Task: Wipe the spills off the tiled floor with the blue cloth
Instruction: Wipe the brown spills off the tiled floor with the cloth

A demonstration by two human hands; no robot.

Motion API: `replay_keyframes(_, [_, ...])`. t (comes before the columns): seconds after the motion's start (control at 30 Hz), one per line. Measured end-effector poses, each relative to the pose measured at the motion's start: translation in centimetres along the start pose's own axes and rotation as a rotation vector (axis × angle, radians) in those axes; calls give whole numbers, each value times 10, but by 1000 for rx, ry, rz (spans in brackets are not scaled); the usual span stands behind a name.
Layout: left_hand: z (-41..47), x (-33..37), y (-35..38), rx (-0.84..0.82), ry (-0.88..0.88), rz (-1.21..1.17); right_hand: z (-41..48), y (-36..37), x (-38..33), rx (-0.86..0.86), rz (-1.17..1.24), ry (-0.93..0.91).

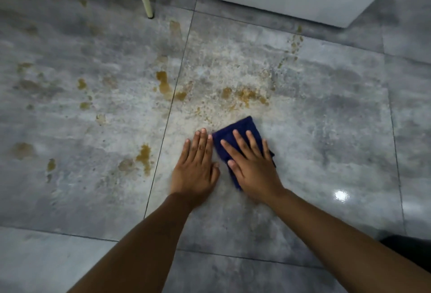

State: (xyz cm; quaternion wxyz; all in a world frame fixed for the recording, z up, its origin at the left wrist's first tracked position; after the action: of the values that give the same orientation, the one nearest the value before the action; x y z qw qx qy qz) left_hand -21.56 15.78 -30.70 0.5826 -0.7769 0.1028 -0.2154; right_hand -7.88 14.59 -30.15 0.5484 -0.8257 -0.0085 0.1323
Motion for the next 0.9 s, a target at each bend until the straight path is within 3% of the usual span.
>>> replay_keyframes(0.07, [1,0,0,19,-13,-7,40,-18,0,24,-6,-21])
replay_keyframes(0.17, [2,-1,0,31,-24,-22,89,-43,35,14,44,116])
replay_keyframes(0.33, [0,-3,3,4,-38,-46,56,-38,74,-19,76,246])
replay_keyframes(0.5, [1,-2,0,-9,-28,-73,3,-13,37,-182,27,218])
replay_keyframes(0.63, [2,2,-1,16,-32,-70,71,-43,39,-138,26,126])
replay_keyframes(0.77, [2,-1,0,53,-102,-47,123,-71,95,-85,105,314])
replay_keyframes(0.9, [10,21,-9,66,-119,-79,69,-63,133,8,163,518])
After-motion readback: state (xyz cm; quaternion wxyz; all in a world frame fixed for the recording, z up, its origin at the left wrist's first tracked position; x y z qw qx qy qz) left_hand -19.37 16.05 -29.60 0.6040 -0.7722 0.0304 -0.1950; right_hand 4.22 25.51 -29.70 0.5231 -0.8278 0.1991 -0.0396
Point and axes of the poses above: each hand's wrist, its own z-axis towards the middle knuckle, its own y-axis out of the palm, x = y × z, the point moved 7 cm from there along z, towards the middle knuckle, and after that the axes turned 9 degrees about -x, right-handed, at the moved point
